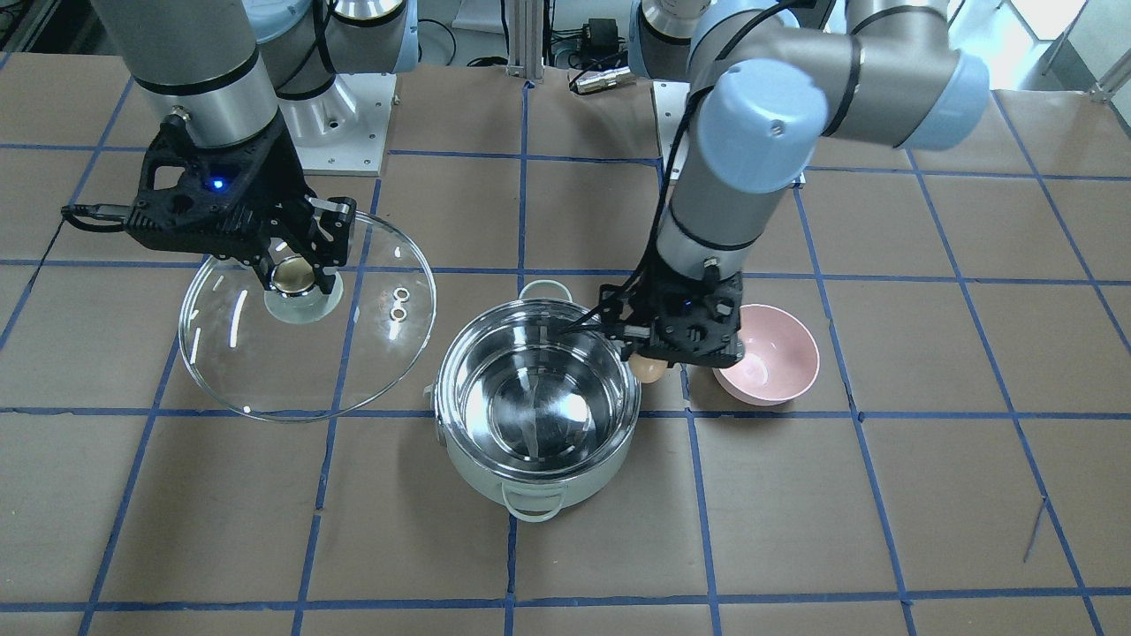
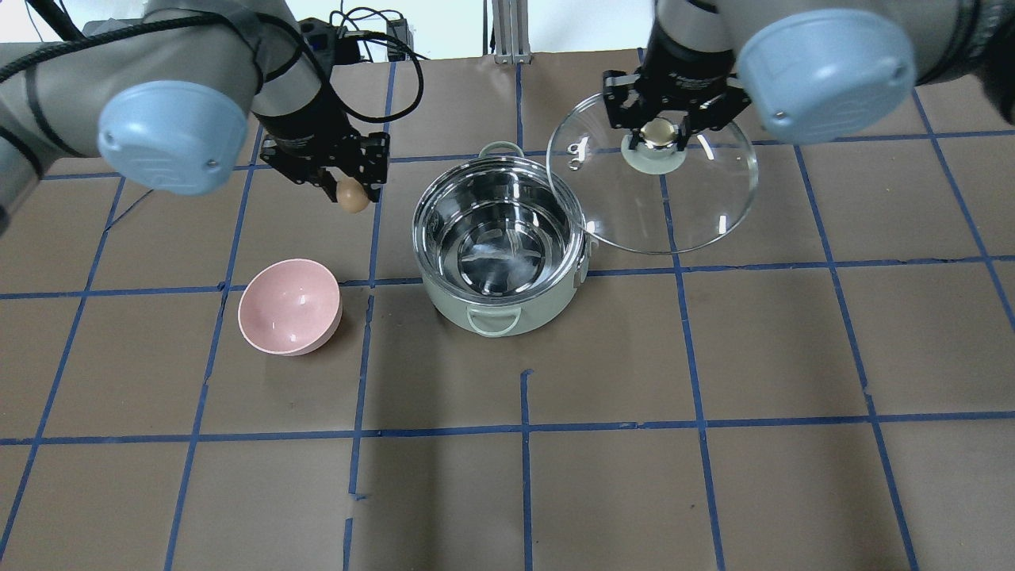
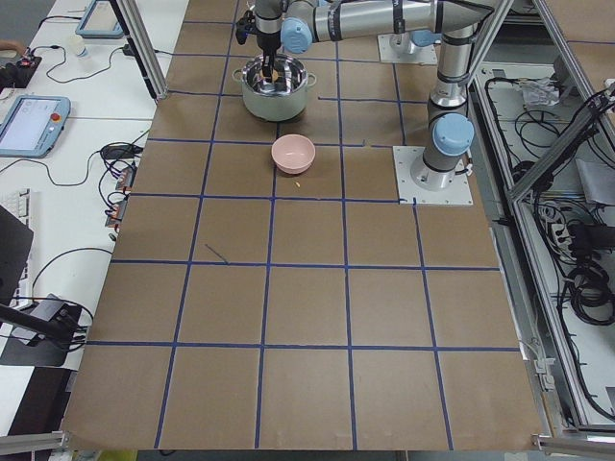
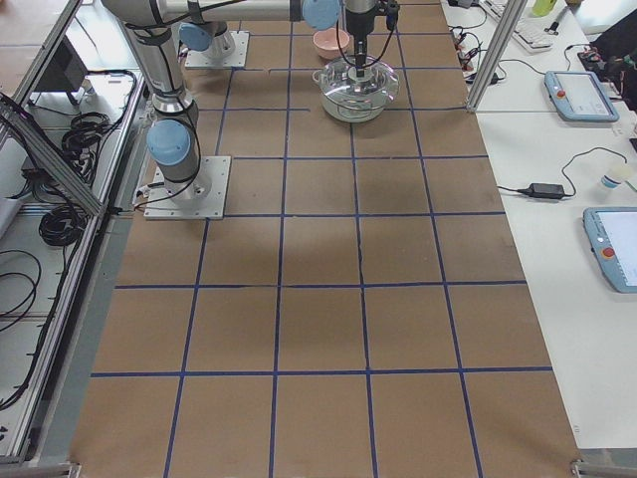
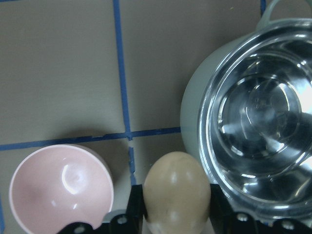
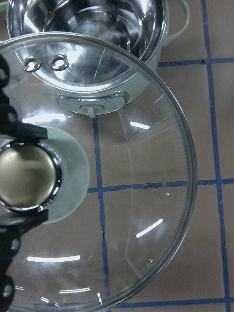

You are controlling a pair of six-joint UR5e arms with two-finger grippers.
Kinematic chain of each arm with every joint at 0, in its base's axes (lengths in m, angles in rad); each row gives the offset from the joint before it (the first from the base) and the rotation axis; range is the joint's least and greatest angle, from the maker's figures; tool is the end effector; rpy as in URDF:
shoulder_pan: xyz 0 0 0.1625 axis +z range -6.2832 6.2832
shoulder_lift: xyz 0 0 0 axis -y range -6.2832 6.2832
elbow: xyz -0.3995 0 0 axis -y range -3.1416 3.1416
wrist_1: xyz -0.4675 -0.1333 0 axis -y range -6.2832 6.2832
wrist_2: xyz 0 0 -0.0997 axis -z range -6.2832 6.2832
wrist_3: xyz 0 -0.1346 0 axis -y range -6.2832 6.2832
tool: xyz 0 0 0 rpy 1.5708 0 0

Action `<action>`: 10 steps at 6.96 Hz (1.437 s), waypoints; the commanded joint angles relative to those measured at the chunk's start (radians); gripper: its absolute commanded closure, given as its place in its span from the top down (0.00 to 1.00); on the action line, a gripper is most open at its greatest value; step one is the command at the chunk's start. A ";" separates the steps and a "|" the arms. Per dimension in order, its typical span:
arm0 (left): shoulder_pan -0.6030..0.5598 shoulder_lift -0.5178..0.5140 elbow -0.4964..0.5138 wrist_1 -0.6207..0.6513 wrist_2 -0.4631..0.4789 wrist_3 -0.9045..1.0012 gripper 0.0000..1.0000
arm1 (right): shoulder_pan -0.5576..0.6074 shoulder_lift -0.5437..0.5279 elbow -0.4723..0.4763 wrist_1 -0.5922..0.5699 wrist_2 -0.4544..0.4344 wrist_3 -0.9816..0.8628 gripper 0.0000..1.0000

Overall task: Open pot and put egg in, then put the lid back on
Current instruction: 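Lift the glass lid off the pot with the right gripper, then lower the egg into the pot and open the left gripper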

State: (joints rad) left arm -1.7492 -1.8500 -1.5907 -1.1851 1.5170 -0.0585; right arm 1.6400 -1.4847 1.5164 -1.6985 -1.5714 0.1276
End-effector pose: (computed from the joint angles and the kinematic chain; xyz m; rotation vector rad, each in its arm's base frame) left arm -0.2568 -0.6323 0.2835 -0.1879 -3.0698 0.1225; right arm 0.1753 -0.6031 0.4213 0.0914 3.1279 -0.1497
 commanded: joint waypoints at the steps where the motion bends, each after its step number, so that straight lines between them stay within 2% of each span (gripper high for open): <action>1: -0.079 -0.099 -0.006 0.172 0.009 -0.023 0.29 | -0.006 -0.009 0.011 0.017 0.007 -0.016 0.32; 4: -0.099 -0.098 -0.053 0.176 0.055 0.066 0.29 | -0.012 -0.009 0.015 0.020 0.007 -0.017 0.32; 6: -0.099 -0.100 -0.096 0.179 0.100 0.060 0.31 | -0.014 -0.014 0.021 0.020 0.005 -0.017 0.34; 7: -0.099 -0.101 -0.098 0.179 0.095 0.055 0.41 | -0.014 -0.014 0.022 0.020 0.005 -0.017 0.34; 8: -0.099 -0.101 -0.097 0.177 0.091 0.051 0.62 | -0.014 -0.014 0.022 0.020 0.005 -0.017 0.34; 9: -0.099 -0.095 -0.095 0.180 0.094 0.026 0.91 | -0.014 -0.014 0.028 0.020 0.005 -0.017 0.34; 10: -0.098 -0.083 -0.071 0.176 0.088 -0.016 0.97 | -0.016 -0.015 0.037 0.020 0.005 -0.019 0.34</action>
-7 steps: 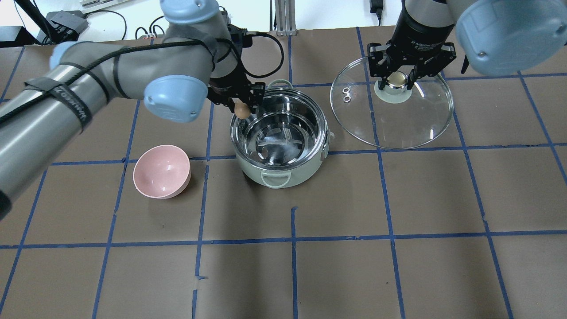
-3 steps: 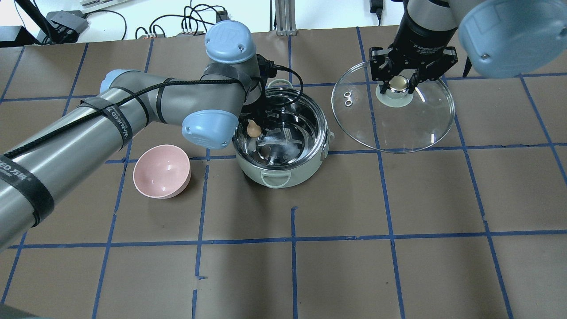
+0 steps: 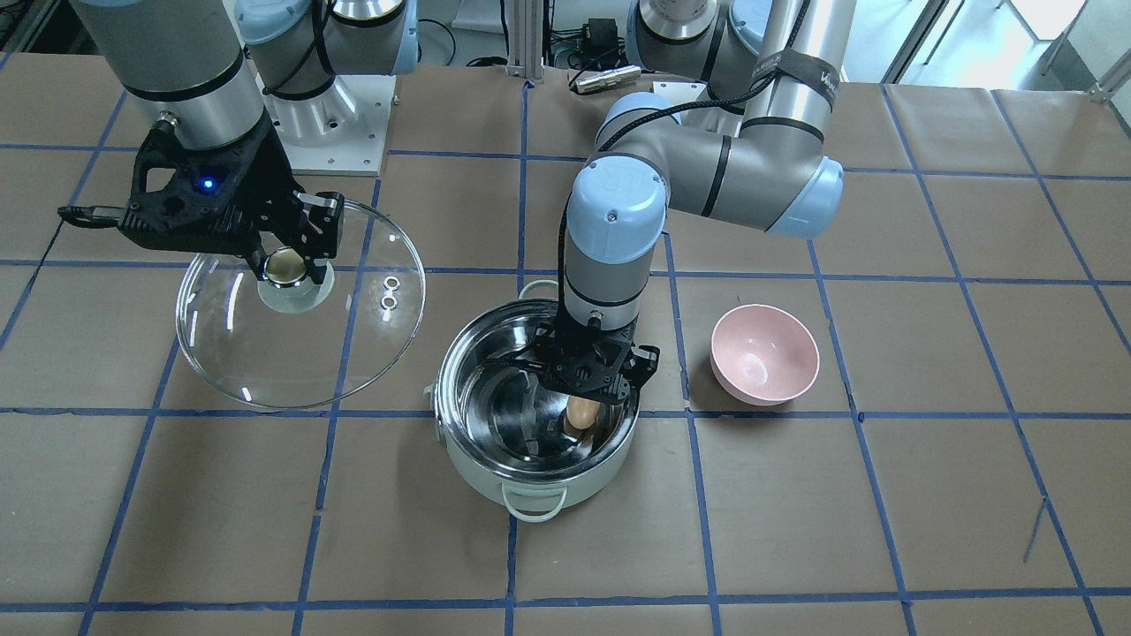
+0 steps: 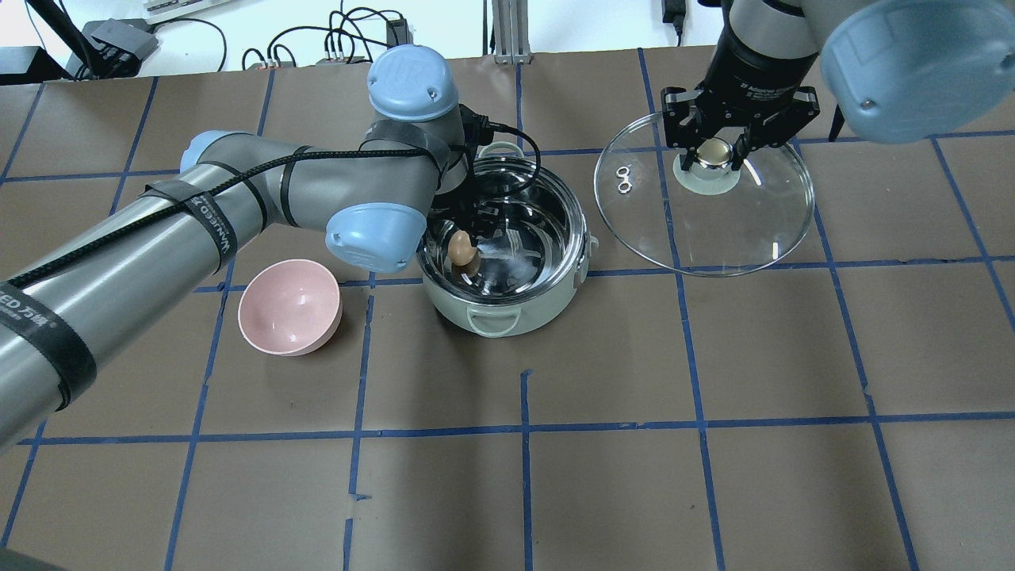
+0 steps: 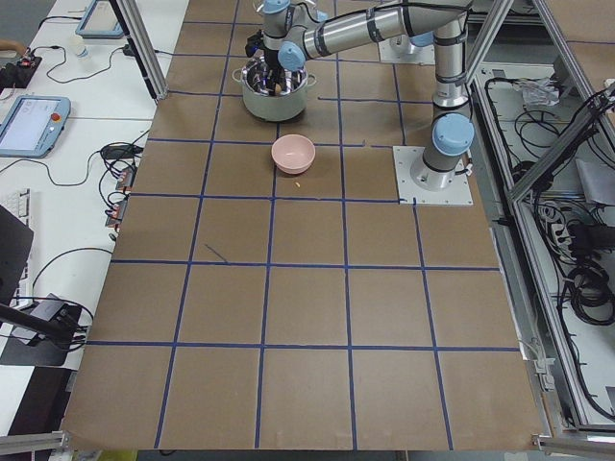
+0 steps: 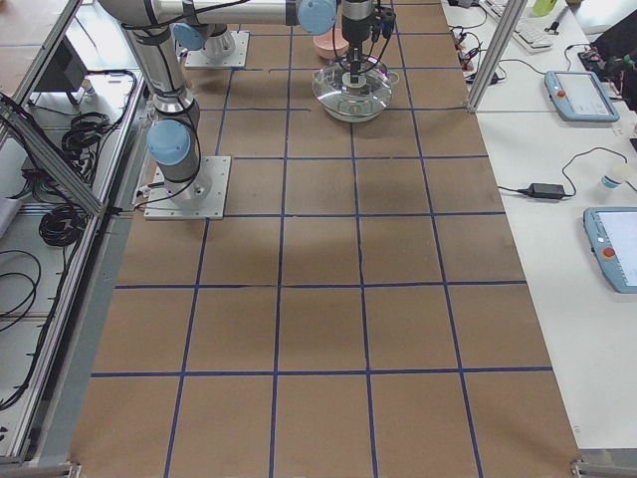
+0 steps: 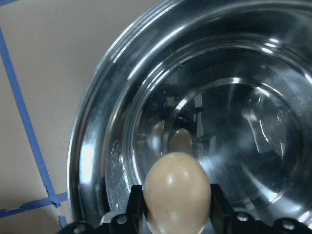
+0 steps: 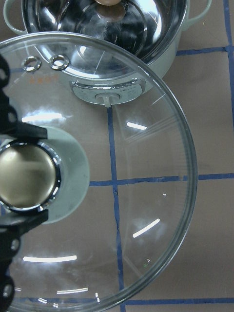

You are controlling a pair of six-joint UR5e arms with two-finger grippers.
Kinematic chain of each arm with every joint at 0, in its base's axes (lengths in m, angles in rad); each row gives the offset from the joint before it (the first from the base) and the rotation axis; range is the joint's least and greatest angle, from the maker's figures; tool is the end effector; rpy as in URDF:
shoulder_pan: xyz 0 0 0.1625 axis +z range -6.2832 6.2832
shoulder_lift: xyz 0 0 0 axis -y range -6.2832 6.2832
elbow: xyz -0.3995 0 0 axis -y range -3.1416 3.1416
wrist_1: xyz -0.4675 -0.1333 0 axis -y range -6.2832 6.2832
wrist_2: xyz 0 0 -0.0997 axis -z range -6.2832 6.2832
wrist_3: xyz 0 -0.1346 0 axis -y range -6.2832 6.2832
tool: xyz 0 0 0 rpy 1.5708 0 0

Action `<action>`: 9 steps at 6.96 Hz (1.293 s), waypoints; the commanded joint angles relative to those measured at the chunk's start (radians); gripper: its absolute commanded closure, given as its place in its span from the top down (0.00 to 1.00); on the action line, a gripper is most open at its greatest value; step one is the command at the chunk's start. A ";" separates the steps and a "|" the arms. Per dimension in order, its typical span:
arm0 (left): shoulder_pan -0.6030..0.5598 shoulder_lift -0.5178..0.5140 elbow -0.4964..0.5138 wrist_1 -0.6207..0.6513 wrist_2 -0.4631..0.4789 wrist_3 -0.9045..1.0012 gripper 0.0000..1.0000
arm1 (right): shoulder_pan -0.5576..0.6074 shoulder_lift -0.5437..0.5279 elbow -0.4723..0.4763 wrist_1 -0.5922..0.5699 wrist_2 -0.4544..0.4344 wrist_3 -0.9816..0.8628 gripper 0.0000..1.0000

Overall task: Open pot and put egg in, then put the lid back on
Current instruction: 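Lower the egg into the pot and open the left gripper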

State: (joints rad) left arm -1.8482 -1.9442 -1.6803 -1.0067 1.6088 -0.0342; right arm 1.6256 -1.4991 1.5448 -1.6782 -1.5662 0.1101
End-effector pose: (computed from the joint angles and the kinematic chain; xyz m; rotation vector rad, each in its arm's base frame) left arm -0.3068 -0.6093 0.1914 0.3753 3.0911 -0.1341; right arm 0.1668 -0.5952 0.4114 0.0863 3.1293 -0.0957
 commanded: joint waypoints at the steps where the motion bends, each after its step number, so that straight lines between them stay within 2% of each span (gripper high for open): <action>1: 0.009 0.033 0.027 -0.013 0.000 -0.067 0.97 | -0.001 -0.001 0.009 -0.002 0.000 -0.001 0.34; 2: 0.055 0.077 0.037 -0.023 -0.012 -0.066 0.99 | 0.003 -0.001 0.009 -0.003 0.000 -0.001 0.34; 3: 0.128 0.141 0.047 -0.092 -0.094 -0.066 0.99 | 0.011 -0.003 0.011 -0.006 0.000 0.016 0.34; 4: 0.202 0.201 0.051 -0.186 -0.110 -0.058 0.99 | 0.022 -0.001 0.014 -0.018 0.000 0.029 0.34; 6: 0.282 0.356 0.095 -0.468 -0.101 -0.005 1.00 | 0.118 0.039 0.002 -0.076 0.003 0.072 0.34; 7: 0.320 0.375 0.146 -0.581 -0.107 -0.003 1.00 | 0.190 0.075 -0.041 -0.084 0.006 0.161 0.34; 8: 0.333 0.354 0.203 -0.628 -0.104 0.000 1.00 | 0.250 0.123 -0.093 -0.087 0.000 0.177 0.34; 9: 0.327 0.334 0.205 -0.635 -0.098 0.013 1.00 | 0.291 0.161 -0.141 -0.092 0.003 0.197 0.34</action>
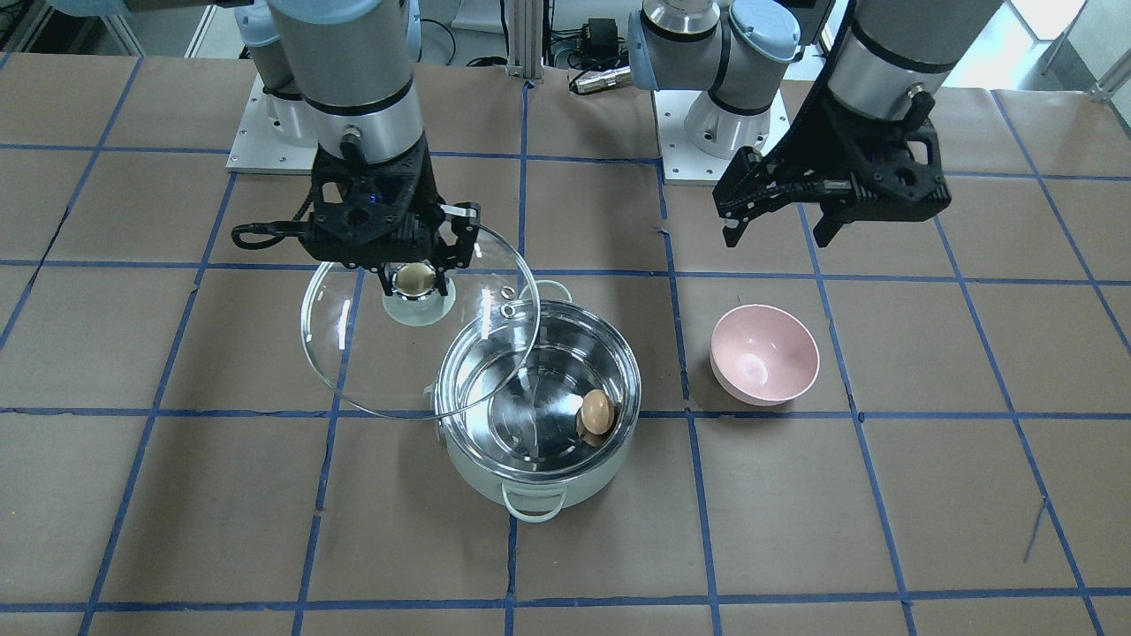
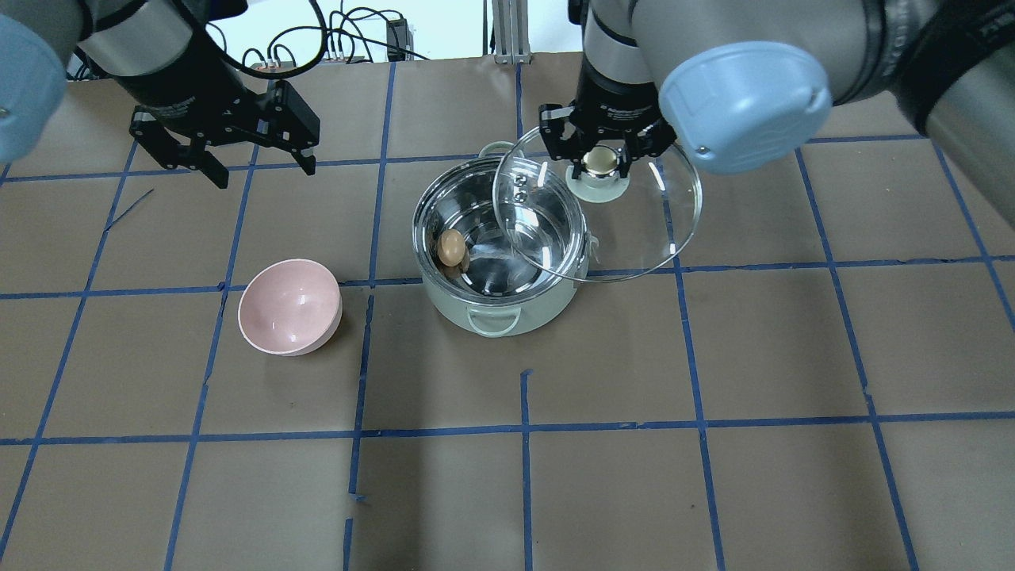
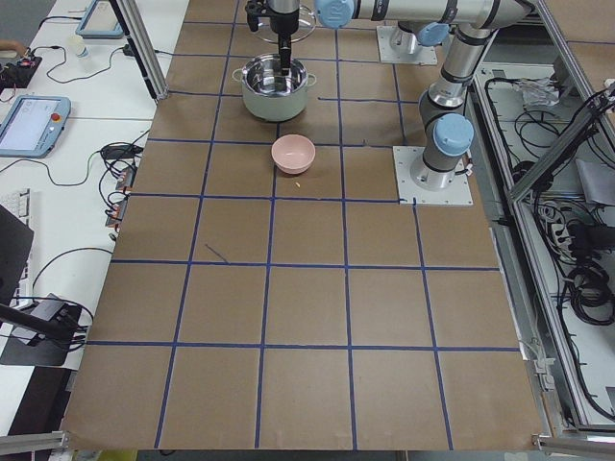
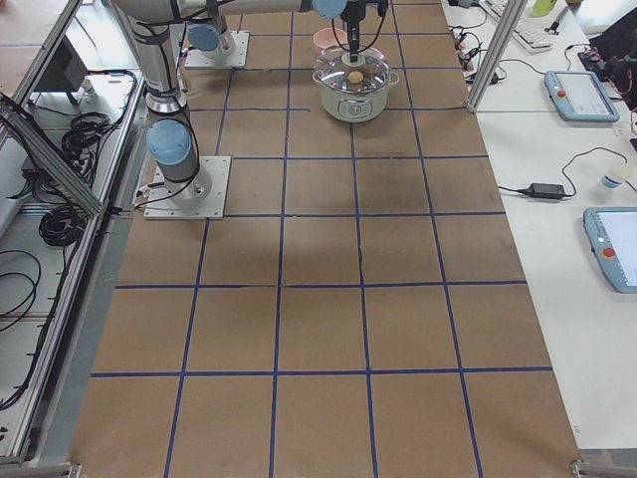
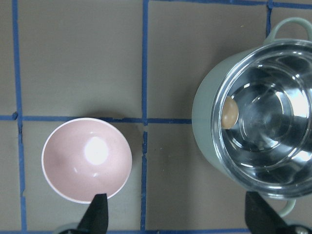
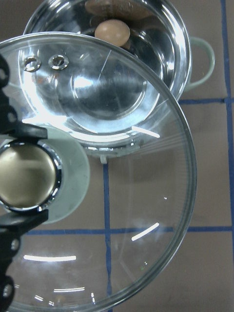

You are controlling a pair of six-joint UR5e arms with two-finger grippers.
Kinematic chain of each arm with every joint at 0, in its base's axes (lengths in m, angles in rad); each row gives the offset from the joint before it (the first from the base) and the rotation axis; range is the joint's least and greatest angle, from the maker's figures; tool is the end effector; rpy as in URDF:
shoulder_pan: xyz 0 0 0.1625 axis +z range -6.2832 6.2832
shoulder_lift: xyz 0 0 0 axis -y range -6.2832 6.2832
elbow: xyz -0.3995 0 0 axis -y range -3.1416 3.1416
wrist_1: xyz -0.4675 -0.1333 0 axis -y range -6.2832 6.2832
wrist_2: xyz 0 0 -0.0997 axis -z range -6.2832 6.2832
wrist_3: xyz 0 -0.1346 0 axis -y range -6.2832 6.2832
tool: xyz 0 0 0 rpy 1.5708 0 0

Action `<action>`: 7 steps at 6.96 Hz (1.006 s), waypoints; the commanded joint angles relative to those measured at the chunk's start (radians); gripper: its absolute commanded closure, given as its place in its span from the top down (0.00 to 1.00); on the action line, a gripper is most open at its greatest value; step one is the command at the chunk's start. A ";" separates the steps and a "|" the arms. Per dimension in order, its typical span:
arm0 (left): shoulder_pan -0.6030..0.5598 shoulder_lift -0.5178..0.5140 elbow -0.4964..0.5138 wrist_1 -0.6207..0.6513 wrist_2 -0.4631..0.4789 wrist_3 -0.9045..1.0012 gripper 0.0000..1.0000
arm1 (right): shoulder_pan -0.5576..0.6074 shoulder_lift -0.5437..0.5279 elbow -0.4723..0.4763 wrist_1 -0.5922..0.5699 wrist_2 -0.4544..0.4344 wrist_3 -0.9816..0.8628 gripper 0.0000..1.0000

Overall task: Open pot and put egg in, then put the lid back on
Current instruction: 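Set the lid back on the pot with the right gripper while the left withdraws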

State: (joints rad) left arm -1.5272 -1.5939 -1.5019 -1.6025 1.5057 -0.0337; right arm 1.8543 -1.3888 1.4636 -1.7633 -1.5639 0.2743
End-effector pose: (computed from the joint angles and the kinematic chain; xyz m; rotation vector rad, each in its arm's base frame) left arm -0.1167 -0.5835 0.4504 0.1182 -3.0742 0.0222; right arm 0.3116 -0.5897 0.3985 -0.0149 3.0978 -0.1725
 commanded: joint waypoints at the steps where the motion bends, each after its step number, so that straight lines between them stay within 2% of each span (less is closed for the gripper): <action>1: -0.008 -0.015 0.019 -0.049 0.013 0.015 1.00 | 0.080 0.100 -0.069 -0.052 0.002 0.032 0.34; 2: -0.024 -0.026 0.008 -0.039 0.034 0.015 1.00 | 0.101 0.147 -0.066 -0.108 0.004 0.046 0.34; 4: -0.031 -0.018 0.017 -0.037 0.057 0.056 1.00 | 0.117 0.188 -0.060 -0.136 0.002 0.052 0.34; 5: -0.033 -0.021 0.020 -0.042 0.101 0.061 1.00 | 0.120 0.201 -0.060 -0.162 0.004 0.074 0.34; 7: -0.028 -0.018 0.023 -0.039 0.100 0.063 1.00 | 0.144 0.215 -0.055 -0.166 -0.008 0.091 0.35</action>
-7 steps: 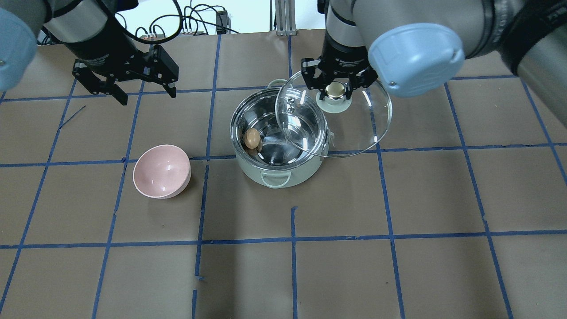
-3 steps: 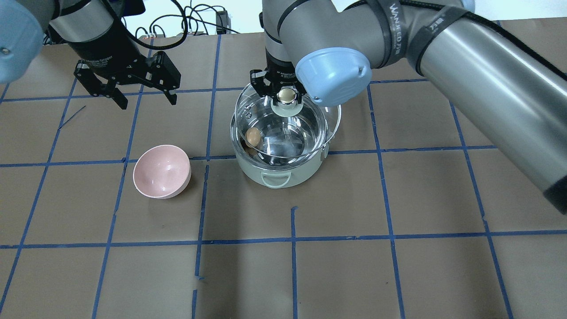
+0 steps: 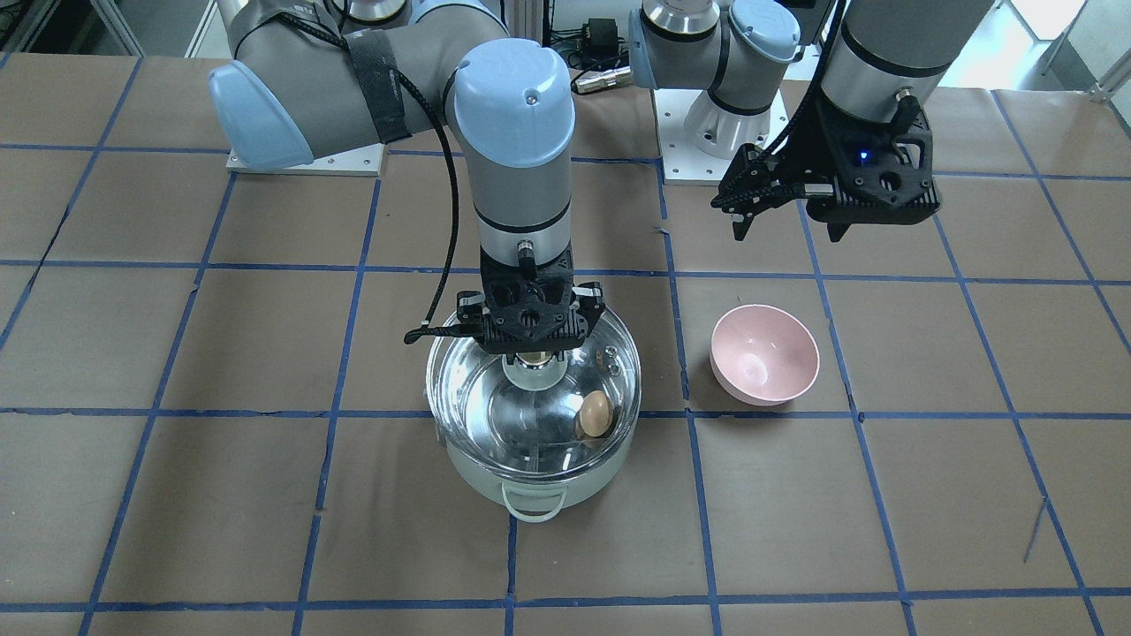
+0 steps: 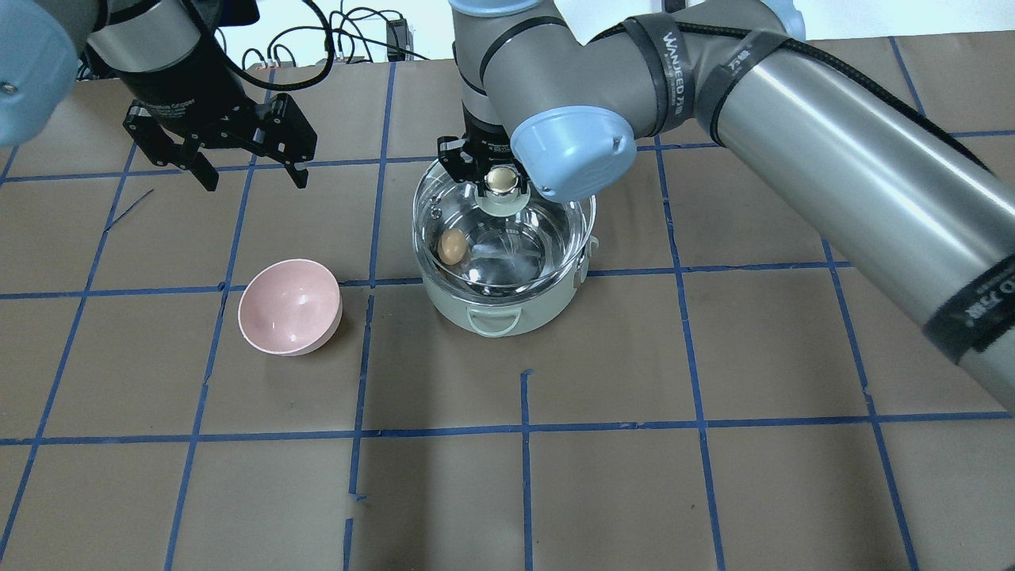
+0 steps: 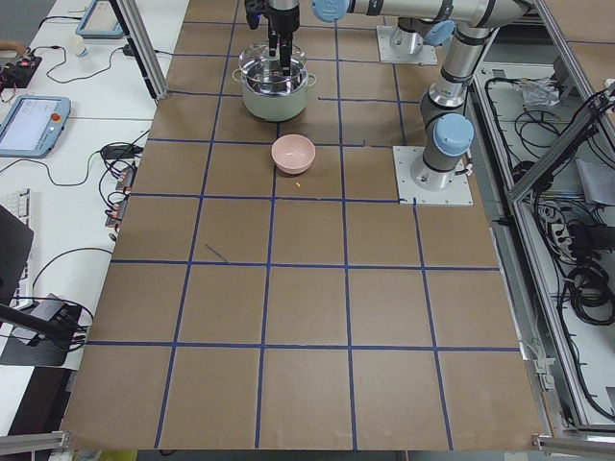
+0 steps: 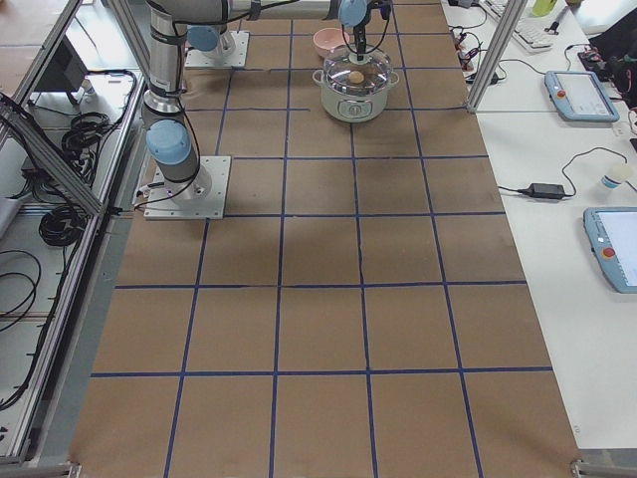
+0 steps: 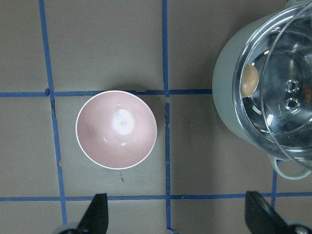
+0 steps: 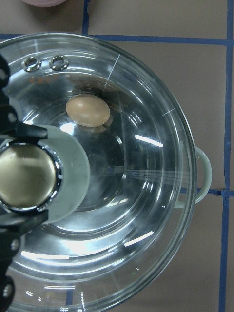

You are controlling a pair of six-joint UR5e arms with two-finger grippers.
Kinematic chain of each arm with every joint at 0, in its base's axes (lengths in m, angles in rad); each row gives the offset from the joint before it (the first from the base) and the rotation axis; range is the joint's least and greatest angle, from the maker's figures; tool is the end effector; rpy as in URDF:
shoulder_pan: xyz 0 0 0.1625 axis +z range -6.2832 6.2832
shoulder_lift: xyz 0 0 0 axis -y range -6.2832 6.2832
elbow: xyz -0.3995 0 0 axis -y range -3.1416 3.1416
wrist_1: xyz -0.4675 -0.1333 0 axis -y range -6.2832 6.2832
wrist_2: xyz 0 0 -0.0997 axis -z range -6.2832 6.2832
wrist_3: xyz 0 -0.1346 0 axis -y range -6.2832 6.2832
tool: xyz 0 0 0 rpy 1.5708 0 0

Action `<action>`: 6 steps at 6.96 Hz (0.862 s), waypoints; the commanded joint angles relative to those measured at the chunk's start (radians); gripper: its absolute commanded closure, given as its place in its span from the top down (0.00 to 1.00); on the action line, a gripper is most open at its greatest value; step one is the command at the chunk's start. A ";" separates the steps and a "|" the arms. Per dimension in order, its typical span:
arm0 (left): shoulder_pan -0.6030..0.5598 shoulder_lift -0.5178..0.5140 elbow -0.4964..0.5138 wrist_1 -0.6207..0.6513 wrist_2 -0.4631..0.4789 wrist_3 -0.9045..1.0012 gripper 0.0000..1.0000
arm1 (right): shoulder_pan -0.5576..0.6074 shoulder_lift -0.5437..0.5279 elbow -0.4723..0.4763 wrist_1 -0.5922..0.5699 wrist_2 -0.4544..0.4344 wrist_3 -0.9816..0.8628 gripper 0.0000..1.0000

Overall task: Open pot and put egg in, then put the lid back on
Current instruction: 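Set the lid back on the pot with the right gripper while the left withdraws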

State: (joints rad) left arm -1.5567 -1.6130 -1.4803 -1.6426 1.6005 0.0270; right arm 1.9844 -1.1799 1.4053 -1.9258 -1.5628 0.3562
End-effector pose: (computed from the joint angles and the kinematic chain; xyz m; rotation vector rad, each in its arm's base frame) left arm -0.1211 -0.5821 0.4474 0.0206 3.1121 0.0375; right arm 0.4141 -0.6091 0.3068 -0.0892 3.0790 -0.1806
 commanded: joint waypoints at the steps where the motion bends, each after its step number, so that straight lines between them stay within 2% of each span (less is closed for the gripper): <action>1: -0.003 0.004 -0.012 0.001 0.004 0.002 1.00 | 0.016 0.008 0.014 -0.007 0.001 0.038 0.36; 3: 0.000 0.005 -0.012 0.004 0.002 0.002 1.00 | 0.016 0.008 0.024 -0.024 0.000 0.046 0.37; 5: -0.002 0.008 -0.017 0.004 0.002 0.001 1.00 | 0.016 0.006 0.024 -0.039 0.000 0.044 0.45; 6: -0.002 0.013 -0.021 0.004 0.002 0.001 1.00 | 0.016 0.006 0.024 -0.057 -0.002 0.043 0.46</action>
State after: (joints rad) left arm -1.5583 -1.6042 -1.4976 -1.6384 1.6030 0.0281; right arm 2.0003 -1.1733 1.4293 -1.9636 -1.5634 0.4005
